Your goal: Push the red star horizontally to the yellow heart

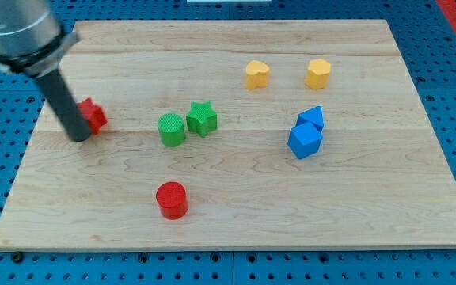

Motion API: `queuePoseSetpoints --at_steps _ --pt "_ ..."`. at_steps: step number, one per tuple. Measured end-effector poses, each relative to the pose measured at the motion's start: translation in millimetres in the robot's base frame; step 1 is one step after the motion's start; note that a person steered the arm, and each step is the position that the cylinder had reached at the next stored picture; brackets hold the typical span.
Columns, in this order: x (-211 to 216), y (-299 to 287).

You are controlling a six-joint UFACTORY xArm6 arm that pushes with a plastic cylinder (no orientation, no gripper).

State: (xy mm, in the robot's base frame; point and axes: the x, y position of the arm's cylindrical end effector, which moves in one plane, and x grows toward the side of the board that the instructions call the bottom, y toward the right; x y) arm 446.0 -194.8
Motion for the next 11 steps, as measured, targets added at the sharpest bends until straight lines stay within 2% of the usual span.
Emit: queuePoseSetpoints --at_steps 1,2,4,5,7,8,9,10,11 --pt "-31 20" --pt "-40 -29" --pt "-46 -83" --pt "-64 -51" --pt "-93 69" --pt "-96 111" --pt "-112 73" --pt "-161 85" --pt "-156 119"
